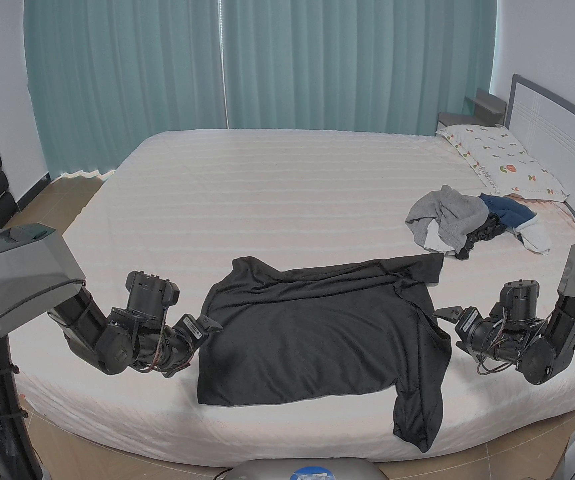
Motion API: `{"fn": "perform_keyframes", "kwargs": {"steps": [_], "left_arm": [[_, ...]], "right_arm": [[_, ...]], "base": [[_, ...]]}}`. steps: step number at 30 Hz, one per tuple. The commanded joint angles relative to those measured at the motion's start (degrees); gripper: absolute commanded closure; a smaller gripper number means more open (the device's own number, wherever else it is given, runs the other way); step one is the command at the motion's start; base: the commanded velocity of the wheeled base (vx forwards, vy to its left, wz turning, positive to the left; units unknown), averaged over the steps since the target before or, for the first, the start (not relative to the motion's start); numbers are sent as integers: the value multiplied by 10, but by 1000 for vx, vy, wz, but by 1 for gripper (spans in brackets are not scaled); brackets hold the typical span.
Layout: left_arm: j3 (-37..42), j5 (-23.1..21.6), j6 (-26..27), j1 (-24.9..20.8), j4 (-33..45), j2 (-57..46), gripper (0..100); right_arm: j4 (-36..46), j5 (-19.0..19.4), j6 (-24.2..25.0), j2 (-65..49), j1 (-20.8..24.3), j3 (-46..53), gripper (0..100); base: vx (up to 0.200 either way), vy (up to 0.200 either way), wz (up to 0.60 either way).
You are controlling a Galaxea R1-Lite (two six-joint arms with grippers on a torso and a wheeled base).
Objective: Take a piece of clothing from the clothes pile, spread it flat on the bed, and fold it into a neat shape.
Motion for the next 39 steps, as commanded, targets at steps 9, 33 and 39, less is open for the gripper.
{"fn": "perform_keyframes", "kwargs": {"steps": [9, 33, 39], "left_arm": [[28, 97, 53, -57, -1, 44, 0], [52, 150, 73, -106, -40, 72, 0], [52, 158, 73, -120, -37, 73, 0]], "right_arm": [[-6, -4, -32, 11, 7, 21, 0], [-8, -5, -54, 24, 8, 27, 0], [-8, -5, -62, 25, 8, 29, 0]], "base": [[0, 0, 0], [0, 0, 0], [0, 0, 0]]}}
